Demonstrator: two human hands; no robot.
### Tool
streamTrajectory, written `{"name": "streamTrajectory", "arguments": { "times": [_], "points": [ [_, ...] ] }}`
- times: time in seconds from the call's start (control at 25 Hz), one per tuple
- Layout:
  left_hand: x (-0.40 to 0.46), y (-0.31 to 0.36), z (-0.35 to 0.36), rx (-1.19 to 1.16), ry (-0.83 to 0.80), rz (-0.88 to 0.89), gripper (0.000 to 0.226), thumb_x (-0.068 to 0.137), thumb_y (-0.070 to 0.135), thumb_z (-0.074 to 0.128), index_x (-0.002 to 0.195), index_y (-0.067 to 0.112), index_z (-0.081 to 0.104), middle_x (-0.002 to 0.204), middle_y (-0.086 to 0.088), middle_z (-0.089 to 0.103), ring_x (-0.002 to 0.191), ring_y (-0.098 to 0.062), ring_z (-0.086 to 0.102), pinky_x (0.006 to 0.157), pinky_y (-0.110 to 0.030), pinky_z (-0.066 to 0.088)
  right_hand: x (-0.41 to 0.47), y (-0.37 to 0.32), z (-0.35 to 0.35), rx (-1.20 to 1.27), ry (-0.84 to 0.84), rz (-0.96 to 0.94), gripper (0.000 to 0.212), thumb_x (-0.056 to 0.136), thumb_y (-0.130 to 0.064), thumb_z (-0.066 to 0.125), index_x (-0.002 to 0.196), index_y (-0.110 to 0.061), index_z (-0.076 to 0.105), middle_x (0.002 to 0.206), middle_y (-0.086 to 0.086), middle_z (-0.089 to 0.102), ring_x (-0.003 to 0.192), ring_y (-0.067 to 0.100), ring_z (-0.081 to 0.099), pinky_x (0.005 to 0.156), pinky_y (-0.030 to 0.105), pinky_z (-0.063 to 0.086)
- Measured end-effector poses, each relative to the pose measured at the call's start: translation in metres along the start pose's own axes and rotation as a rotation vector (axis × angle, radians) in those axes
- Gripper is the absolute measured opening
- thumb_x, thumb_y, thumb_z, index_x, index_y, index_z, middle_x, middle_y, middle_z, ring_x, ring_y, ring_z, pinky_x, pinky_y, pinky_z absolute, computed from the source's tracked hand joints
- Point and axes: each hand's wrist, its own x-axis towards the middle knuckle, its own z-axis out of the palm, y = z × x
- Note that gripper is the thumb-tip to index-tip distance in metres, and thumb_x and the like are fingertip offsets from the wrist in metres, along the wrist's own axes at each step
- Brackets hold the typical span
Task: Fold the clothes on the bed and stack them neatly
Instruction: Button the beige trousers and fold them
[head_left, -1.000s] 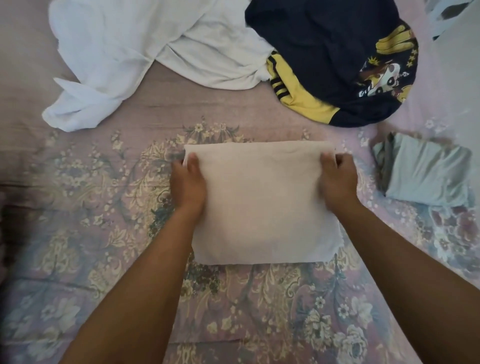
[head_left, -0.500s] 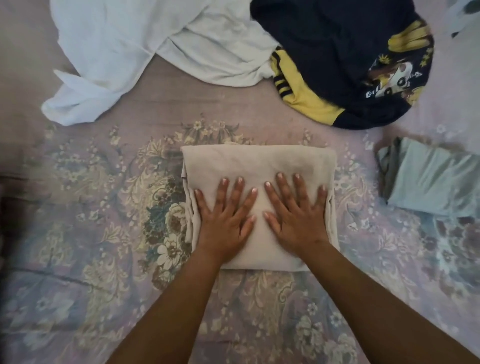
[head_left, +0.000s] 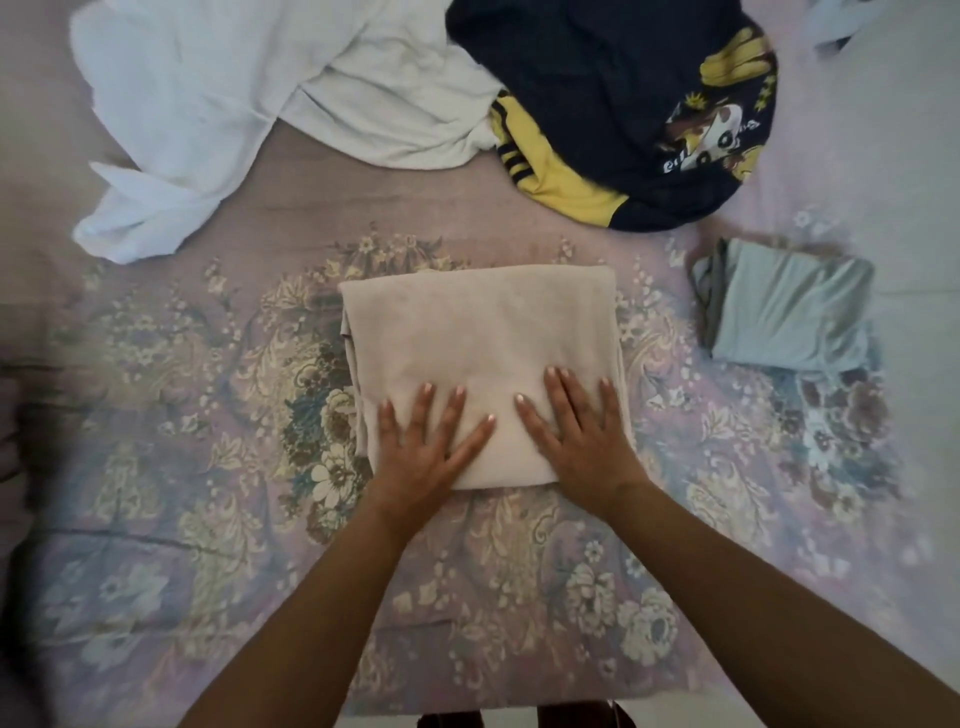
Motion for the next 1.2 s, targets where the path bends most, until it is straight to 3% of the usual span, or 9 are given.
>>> {"name": "streamTrajectory", "arguments": {
  "times": [0.16,0.28,0.52,0.68,0.8,0.88,1.0,1.12,1.2],
  "points": [
    [0.014,0.012,-0.044,0.118,-0.039,0.097,0.043,0.084,0.016,0.057,0.125,0.026,0.068,0.117,-0.023,0.07,0.096,-0.047,0.07,0.062,-0.049,0.059,0.0,0.003,-0.024,-0.179,0.017,-0.026,0.037,0.079,-0.021,0.064,0.115,-0.016,0.071,0.112,0.017,0.074,0.102,0.033,0.073,0.087,0.043,0.058],
    [0.025,0.017,-0.104,0.117,0.021,0.112,0.04,0.085,0.012,0.052,0.119,0.021,0.071,0.105,-0.023,0.072,0.082,-0.046,0.071,0.049,-0.039,0.055,-0.018,0.024,-0.073,-0.12,-0.003,0.021,0.035,0.084,-0.016,0.06,0.117,-0.014,0.07,0.11,0.018,0.074,0.1,0.032,0.073,0.086,0.038,0.059],
    [0.068,0.066,-0.227,0.129,-0.045,0.137,0.055,0.095,0.015,0.057,0.148,0.026,0.047,0.136,-0.023,0.059,0.107,-0.045,0.066,0.062,-0.041,0.06,-0.081,0.117,-0.179,0.11,-0.181,0.112,0.047,0.096,0.001,0.048,0.143,0.006,0.045,0.133,0.036,0.055,0.121,0.049,0.058,0.103,0.053,0.048],
    [0.096,0.127,-0.277,0.194,0.148,0.151,0.054,0.086,0.019,0.07,0.138,0.029,0.058,0.125,-0.018,0.067,0.099,-0.039,0.07,0.056,-0.035,0.058,-0.146,0.173,-0.204,-0.096,0.129,0.131,0.036,0.075,0.0,0.071,0.111,0.001,0.067,0.101,0.028,0.069,0.089,0.04,0.071,0.076,0.042,0.061],
    [0.098,0.187,-0.25,0.213,0.383,0.219,0.039,0.093,0.012,0.061,0.13,0.025,0.061,0.12,-0.016,0.071,0.09,-0.038,0.072,0.056,-0.034,0.056,-0.204,0.184,-0.166,-0.173,0.361,0.176,0.03,0.083,-0.003,0.059,0.112,-0.003,0.069,0.108,0.029,0.069,0.096,0.043,0.07,0.081,0.047,0.06],
    [0.085,0.24,-0.2,0.204,0.413,0.206,0.038,0.093,0.011,0.063,0.129,0.023,0.059,0.12,-0.014,0.072,0.091,-0.039,0.072,0.06,-0.037,0.056,-0.245,0.182,-0.114,-0.173,0.369,0.16,0.034,0.086,-0.005,0.053,0.116,-0.007,0.069,0.114,0.028,0.069,0.101,0.043,0.069,0.085,0.05,0.058],
    [0.041,0.319,-0.123,0.091,0.172,0.148,0.074,0.063,0.032,0.088,0.128,0.023,0.054,0.121,-0.012,0.068,0.111,-0.039,0.065,0.081,-0.05,0.057,-0.306,0.15,-0.038,-0.096,0.052,0.122,0.061,0.062,-0.024,0.08,0.122,-0.022,0.065,0.115,0.016,0.071,0.103,0.031,0.07,0.084,0.043,0.056],
    [0.002,0.354,-0.078,-0.082,0.114,0.137,0.054,0.078,0.029,0.057,0.129,0.012,0.055,0.128,-0.018,0.064,0.15,-0.04,0.024,0.121,-0.062,0.013,-0.348,0.125,-0.001,0.115,-0.218,0.234,0.098,0.044,-0.038,0.092,0.134,-0.018,0.057,0.129,0.02,0.065,0.117,0.033,0.064,0.092,0.048,0.054],
    [-0.004,0.356,-0.072,-0.197,0.093,0.133,0.062,0.078,0.032,0.05,0.134,0.008,0.058,0.137,-0.021,0.06,0.145,-0.04,0.035,0.123,-0.06,0.001,-0.346,0.117,0.007,0.269,-0.124,0.215,0.082,0.06,-0.039,0.082,0.134,-0.011,0.061,0.138,0.026,0.057,0.126,0.041,0.057,0.096,0.059,0.05]
  ]
}}
